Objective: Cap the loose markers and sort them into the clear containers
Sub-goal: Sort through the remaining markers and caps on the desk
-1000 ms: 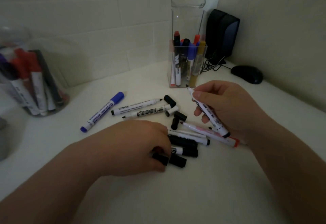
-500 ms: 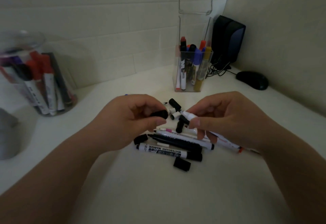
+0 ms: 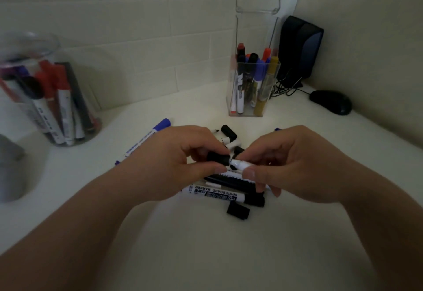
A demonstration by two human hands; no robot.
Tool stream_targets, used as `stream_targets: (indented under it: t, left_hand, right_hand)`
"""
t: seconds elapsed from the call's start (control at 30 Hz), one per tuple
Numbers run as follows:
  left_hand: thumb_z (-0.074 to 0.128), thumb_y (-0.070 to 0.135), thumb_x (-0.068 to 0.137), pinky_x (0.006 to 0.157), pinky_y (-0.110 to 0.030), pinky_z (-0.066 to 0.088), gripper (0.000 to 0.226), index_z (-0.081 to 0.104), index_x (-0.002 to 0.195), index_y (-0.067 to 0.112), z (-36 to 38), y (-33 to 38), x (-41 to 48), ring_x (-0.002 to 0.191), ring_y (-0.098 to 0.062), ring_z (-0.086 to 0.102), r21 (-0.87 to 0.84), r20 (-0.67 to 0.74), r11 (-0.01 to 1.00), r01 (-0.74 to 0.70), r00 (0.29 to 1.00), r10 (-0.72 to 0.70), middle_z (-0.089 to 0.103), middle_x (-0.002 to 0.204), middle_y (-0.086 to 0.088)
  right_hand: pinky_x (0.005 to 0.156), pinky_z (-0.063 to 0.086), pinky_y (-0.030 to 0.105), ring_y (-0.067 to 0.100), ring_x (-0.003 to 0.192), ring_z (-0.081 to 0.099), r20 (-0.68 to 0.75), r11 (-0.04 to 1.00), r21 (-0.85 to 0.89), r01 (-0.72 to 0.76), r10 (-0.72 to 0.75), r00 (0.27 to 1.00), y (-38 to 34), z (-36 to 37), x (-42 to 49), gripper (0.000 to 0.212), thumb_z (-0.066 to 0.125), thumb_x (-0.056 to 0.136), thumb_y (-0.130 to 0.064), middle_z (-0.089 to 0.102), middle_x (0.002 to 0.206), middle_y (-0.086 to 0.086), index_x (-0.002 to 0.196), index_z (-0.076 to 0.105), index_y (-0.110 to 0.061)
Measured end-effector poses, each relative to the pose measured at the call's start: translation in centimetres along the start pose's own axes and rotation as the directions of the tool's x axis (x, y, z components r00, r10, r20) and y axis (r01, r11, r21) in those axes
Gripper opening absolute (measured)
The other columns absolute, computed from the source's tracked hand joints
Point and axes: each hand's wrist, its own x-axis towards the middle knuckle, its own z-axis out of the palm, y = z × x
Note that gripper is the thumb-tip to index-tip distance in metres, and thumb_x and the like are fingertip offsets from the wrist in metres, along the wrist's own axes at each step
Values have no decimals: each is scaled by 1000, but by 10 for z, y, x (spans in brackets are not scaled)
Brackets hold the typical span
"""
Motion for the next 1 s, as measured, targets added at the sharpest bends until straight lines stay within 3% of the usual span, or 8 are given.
stream_targets:
  t: [0.1,0.2,0.3,0.47,0.6,0.73,0.87,1.0]
  left_hand:
    - [68,48,82,69,-16,49,22,72,101,39,4,6,1,80,-9,63,52,43,999,-5,999,3,65,83,15]
    - [61,56,77,70,-26,51,21,67,95,47,6,8,1,81,-14,63,2,40,997,84,996,-84,65,84,13]
    - [64,58,76,73,-44,55,29,72,97,40,10,7,1,78,-20,67,-157,70,966,204,978,-195,71,87,6]
    - [63,55,77,57,-19,44,35,74,100,31,15,11,1,57,-3,53,-295,135,924,243,968,-211,69,76,6]
    - [66,43,78,53,-35,48,19,76,92,32,6,5,0,52,-20,56,-346,107,898,274,962,-252,67,67,-6]
    - [64,47,80,51,-39,45,24,73,93,29,4,1,0,51,-24,51,-371,82,886,278,960,-267,60,58,-6]
    - [49,46,88,51,-33,40,29,63,93,21,13,5,0,52,-16,43,-358,74,894,271,962,-262,47,61,-3]
    - [40,32,98,53,-26,37,36,50,92,-1,21,9,2,54,-13,31,-587,1,779,219,963,-270,36,64,-1]
  right_hand:
    - [59,56,20,6,65,69,3,998,-65,9,-8,1000,-1,5,0,13,74,85,-24,73,74,-18,97,77,-29]
    - [60,55,20,5,70,70,-110,995,-101,1,-13,994,-1,9,1,20,83,77,-27,72,81,-17,88,67,-33]
    - [55,52,19,5,65,65,-212,955,-296,20,-86,974,-1,12,0,23,83,71,-39,68,77,-17,74,62,-33]
    - [60,51,13,3,71,65,-207,927,-366,75,-160,965,-2,14,-2,15,80,76,-35,67,74,-16,75,65,-33]
    - [76,55,13,-4,88,67,-83,948,-294,119,-150,985,-2,1,-6,32,78,80,-19,69,96,-22,103,67,-40]
    - [70,50,10,-3,80,66,-170,908,-374,190,-268,948,2,-7,-5,29,75,83,-30,70,94,-25,104,66,-48]
    - [66,48,10,2,72,62,-205,827,-495,265,-408,890,6,0,-1,21,74,88,-22,70,85,-18,108,74,-28]
    - [63,44,11,3,66,56,-224,772,-570,280,-474,851,6,11,3,21,66,88,-25,71,83,-9,105,76,-17]
